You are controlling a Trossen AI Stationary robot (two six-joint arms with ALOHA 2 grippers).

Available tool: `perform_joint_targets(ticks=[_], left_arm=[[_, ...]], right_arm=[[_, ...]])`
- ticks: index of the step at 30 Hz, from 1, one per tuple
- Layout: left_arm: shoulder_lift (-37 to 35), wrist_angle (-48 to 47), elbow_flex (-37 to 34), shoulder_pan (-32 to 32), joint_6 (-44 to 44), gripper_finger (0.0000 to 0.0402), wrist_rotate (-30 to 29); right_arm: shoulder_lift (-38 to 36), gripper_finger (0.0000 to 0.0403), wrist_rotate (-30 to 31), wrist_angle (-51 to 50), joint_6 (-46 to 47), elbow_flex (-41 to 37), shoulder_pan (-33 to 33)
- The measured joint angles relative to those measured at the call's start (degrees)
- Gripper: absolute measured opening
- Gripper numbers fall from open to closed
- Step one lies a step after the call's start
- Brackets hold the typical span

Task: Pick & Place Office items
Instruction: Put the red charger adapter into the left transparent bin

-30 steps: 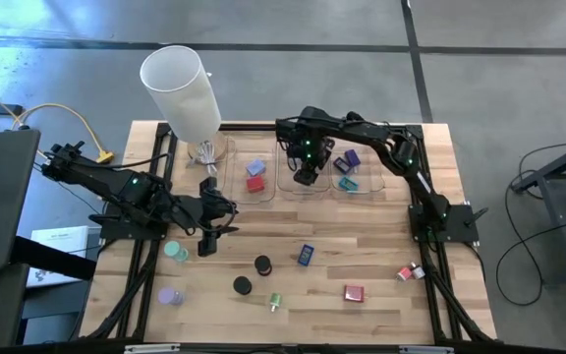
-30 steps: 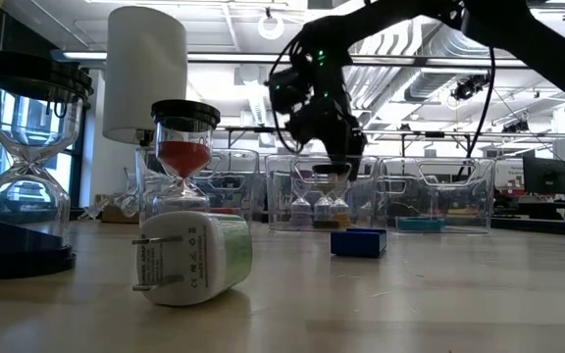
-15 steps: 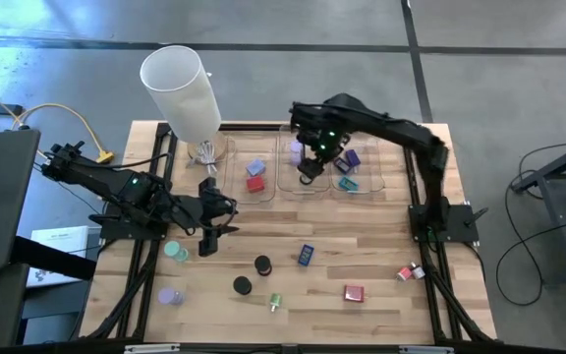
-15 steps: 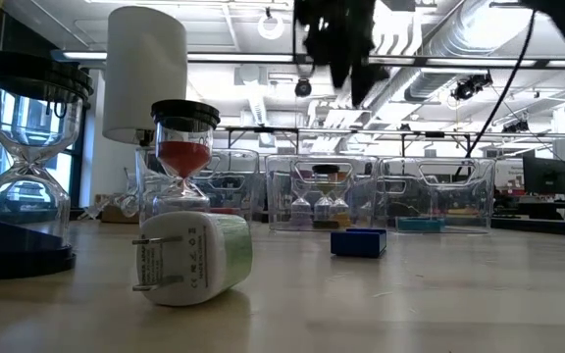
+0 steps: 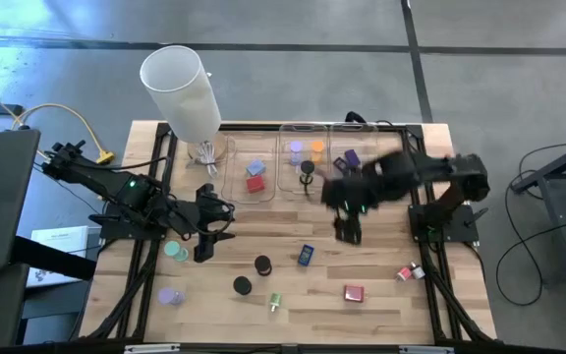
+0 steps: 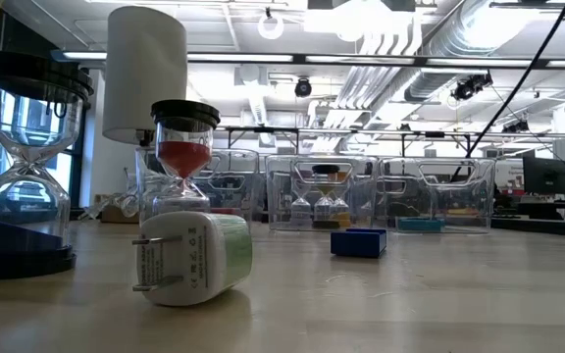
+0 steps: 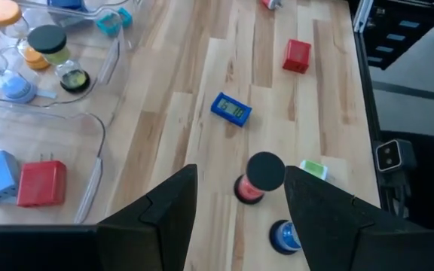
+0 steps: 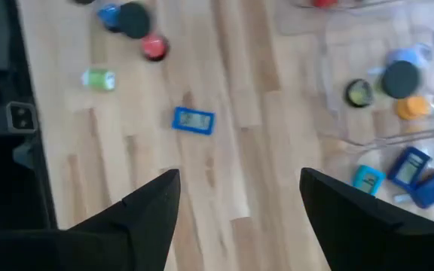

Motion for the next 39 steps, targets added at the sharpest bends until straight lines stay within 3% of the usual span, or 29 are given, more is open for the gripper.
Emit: perform_joint_targets(ticks=[7, 13, 18, 26, 30, 39], left_arm=[[0.1, 0.1, 0.0, -1.4, -0.1, 0.0191, 0.0], [0.5, 0.2, -0.4, -1.9, -0.1, 0.0191, -0.4], [2.3, 0.4, -0.9, -1.9, -0.1, 0.0191, -0.4], [6.1, 3.8, -0.9, -1.9, -0.1, 0.0191, -0.4], [6.8, 5.2, -0.9, -1.9, 0.1, 0.0191, 0.8], [6.7, 5.4, -0.9, -2.2, 0.1, 0.0191, 1.8]], right_arm=[[1.3, 0.0262, 6.4, 0.8, 10.5, -2.1, 14.0], [1.3, 0.0262, 11.6, 1.1, 21.7, -11.6, 22.1], [1.3, 0.0262, 12.1, 4.9, 28.9, -22.1, 27.2], [1.3, 0.0262, 11.8, 17.0, 30.7, -32.8, 30.0], [1.3, 0.0262, 12.2, 19.4, 35.5, -33.1, 29.3], [1.3, 0.0274, 8.4, 25.8, 35.3, -33.1, 29.4]])
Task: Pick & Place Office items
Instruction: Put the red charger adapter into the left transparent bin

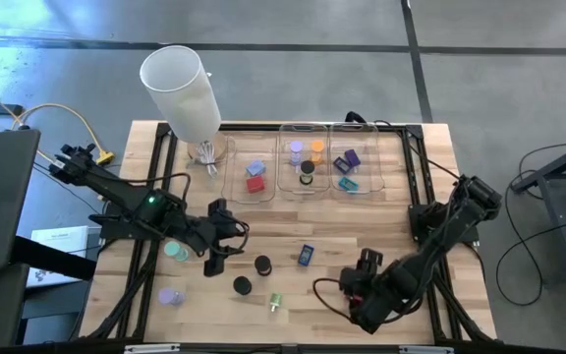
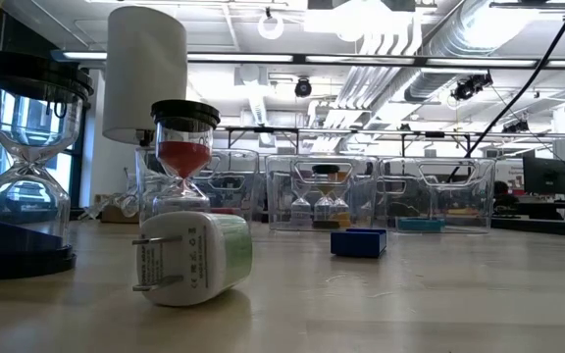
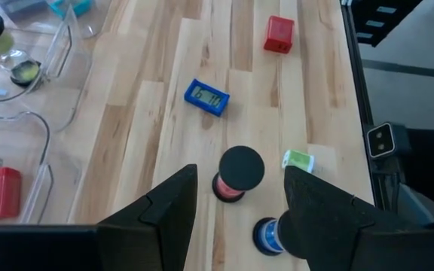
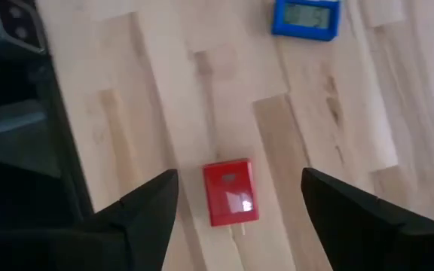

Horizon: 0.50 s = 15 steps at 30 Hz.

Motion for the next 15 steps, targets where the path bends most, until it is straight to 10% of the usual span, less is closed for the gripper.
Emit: perform_joint_targets(ticks=[15], left_arm=[[0.0, 0.4, 0.0, -2.6, 0.0, 0.0191, 0.0]], right_arm=[[0.0, 0.0395, 2.5, 3.4, 3.4, 0.0, 1.0]])
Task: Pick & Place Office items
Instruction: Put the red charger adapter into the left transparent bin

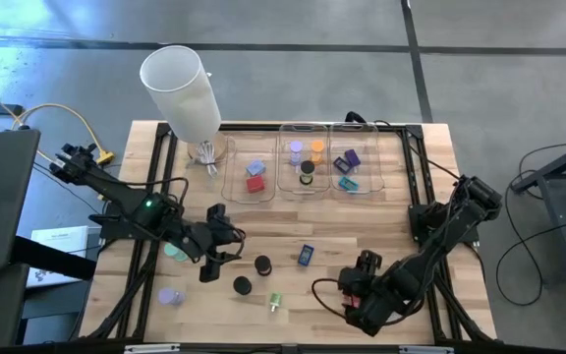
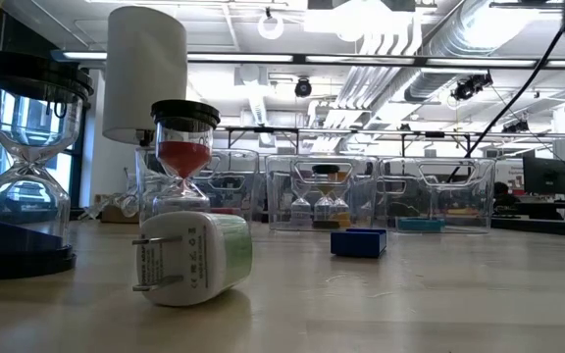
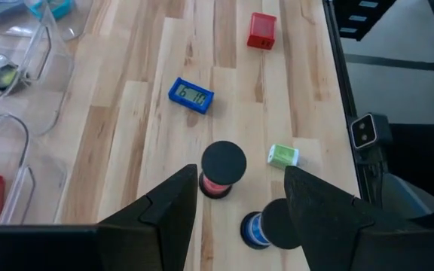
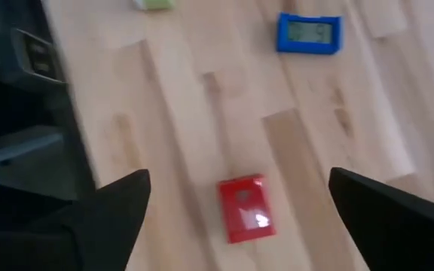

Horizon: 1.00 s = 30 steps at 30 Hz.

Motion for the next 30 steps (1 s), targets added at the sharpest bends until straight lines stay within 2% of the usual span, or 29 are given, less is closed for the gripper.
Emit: perform_joint_targets(ticks=[8, 19, 30], left_arm=[[0.0, 0.2, 0.0, -1.3, -0.2, 0.0191, -0.2], [0.0, 1.6, 0.0, -1.7, 0.0, 0.0191, -0.4], [0.0, 5.6, 0.0, -1.7, 0.0, 0.0191, -0.3]], right_arm=[[2.1, 0.0373, 0.6, 1.2, 1.2, 0.0, 1.7], [10.8, 0.0329, -4.7, -0.4, -7.4, -0.1, 2.5], [13.6, 0.0300, -3.7, -4.4, -10.5, -0.1, 2.7]])
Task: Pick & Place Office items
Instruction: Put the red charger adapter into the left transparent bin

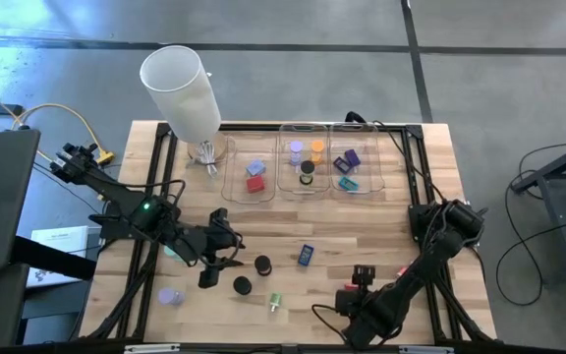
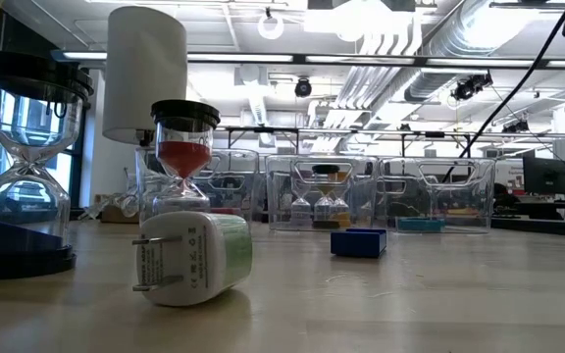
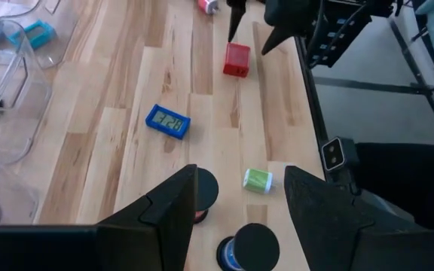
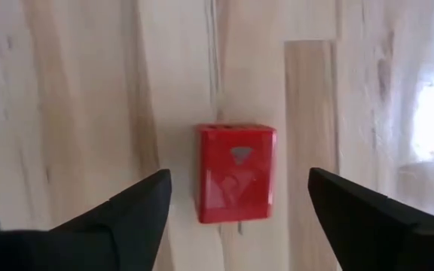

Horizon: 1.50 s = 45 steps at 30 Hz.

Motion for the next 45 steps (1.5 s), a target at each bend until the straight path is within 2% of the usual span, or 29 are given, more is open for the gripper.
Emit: perform_joint_targets(ticks=[7, 19, 35, 42, 45], left_arm=[[0.0, 0.0, 0.0, 0.0, 0.0, 0.0191, 0.0], [0.0, 1.5, 0.0, 0.0, 0.0, 0.0191, 0.0], [0.0, 1.4, 0.0, 0.2, 0.9, 0.0191, 0.1], [0.0, 1.4, 0.0, 0.2, 0.9, 0.0191, 0.1], [0.0, 1.4, 0.0, 0.2, 0.9, 0.0191, 0.1]], right_arm=[[0.0, 0.0297, -0.4, 2.9, -2.1, -3.4, 1.0], [-0.1, 0.0297, -7.8, 9.0, -4.5, -10.9, -2.1], [-0.2, 0.0297, -10.6, 12.4, -14.4, -11.5, -6.3], [0.2, 0.0297, -9.8, 14.0, -13.5, -12.1, -7.4], [0.0, 0.0297, -13.4, 16.5, -12.4, -13.7, -8.4]])
